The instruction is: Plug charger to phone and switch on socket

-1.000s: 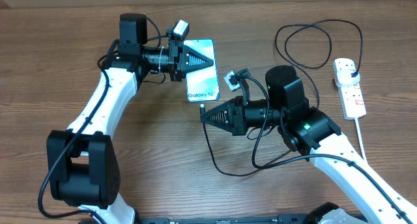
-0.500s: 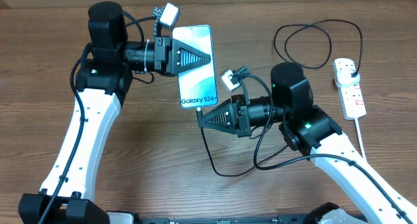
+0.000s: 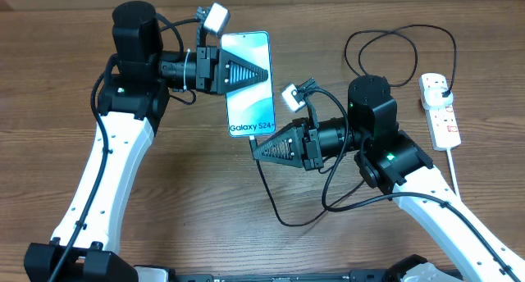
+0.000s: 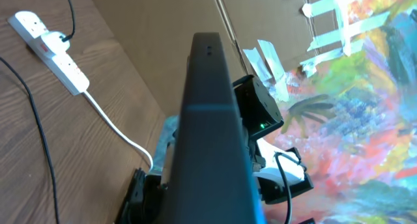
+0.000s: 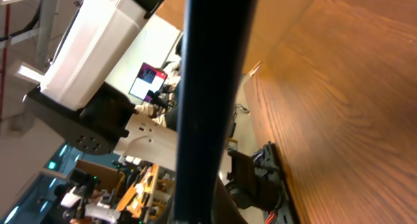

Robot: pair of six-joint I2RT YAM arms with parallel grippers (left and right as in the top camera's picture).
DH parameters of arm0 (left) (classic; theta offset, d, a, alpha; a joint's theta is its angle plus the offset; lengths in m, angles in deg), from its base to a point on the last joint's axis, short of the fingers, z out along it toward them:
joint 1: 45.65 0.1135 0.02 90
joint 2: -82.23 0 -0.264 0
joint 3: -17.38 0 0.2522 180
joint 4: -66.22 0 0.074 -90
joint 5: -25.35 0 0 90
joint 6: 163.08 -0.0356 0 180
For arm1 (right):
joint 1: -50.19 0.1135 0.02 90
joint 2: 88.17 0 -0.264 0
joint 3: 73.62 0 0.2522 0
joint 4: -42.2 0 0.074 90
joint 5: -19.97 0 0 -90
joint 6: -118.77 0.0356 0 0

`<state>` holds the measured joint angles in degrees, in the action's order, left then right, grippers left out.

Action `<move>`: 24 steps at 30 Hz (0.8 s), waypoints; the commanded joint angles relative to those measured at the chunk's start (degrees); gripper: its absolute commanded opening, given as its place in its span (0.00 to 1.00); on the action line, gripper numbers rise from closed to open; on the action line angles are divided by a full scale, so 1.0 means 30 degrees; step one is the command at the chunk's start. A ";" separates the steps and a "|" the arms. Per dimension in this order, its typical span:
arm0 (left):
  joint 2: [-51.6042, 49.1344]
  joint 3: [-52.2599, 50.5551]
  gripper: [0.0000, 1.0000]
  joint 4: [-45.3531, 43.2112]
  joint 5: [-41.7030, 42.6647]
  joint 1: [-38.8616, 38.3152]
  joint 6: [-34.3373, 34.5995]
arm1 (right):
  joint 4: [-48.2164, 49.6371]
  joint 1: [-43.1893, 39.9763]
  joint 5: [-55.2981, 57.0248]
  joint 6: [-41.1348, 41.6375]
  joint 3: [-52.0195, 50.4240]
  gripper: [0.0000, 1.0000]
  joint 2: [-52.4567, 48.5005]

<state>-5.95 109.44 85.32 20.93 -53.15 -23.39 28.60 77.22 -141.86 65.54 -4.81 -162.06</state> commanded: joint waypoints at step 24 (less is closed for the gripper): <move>0.0182 0.0197 0.04 -0.1800 0.0131 0.0124 0.1800 | 0.0386 -0.0036 0.0415 0.0036 0.0168 0.04 0.0284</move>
<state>-5.97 109.38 80.40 19.80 -53.09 -17.92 28.99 77.22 -141.34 65.61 -4.81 -162.06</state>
